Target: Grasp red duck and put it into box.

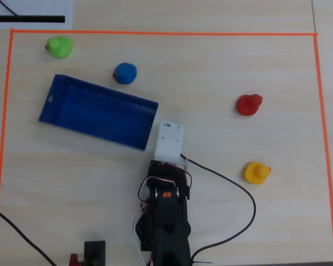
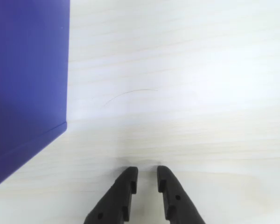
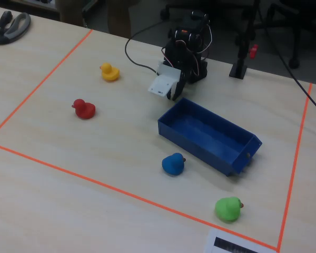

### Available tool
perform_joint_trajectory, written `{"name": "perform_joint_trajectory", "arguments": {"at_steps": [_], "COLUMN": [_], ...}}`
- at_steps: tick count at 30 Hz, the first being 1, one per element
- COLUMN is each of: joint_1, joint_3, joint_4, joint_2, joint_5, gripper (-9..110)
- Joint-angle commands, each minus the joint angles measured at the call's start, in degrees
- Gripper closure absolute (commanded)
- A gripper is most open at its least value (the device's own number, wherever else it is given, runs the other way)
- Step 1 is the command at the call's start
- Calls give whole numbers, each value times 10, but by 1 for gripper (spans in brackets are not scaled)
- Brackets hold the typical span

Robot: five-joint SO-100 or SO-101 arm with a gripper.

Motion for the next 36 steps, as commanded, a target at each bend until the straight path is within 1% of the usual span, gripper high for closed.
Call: {"name": "perform_joint_trajectory", "arguments": {"at_steps": [1,19,21,28,30,33,36], "joint_1": [4,-11,-17,-15,3,63,112], "joint_3": [-2,-2,-2,-2,-4,-37,-144], "joint_4": [11,11,11,2,-22,-75,-105], "joint_2": [0,0,0,0,-1,-15,-96], "joint_5": [5,4,4,0,1,0,-2], "gripper": [99,97,101,101,101,99,96]}}
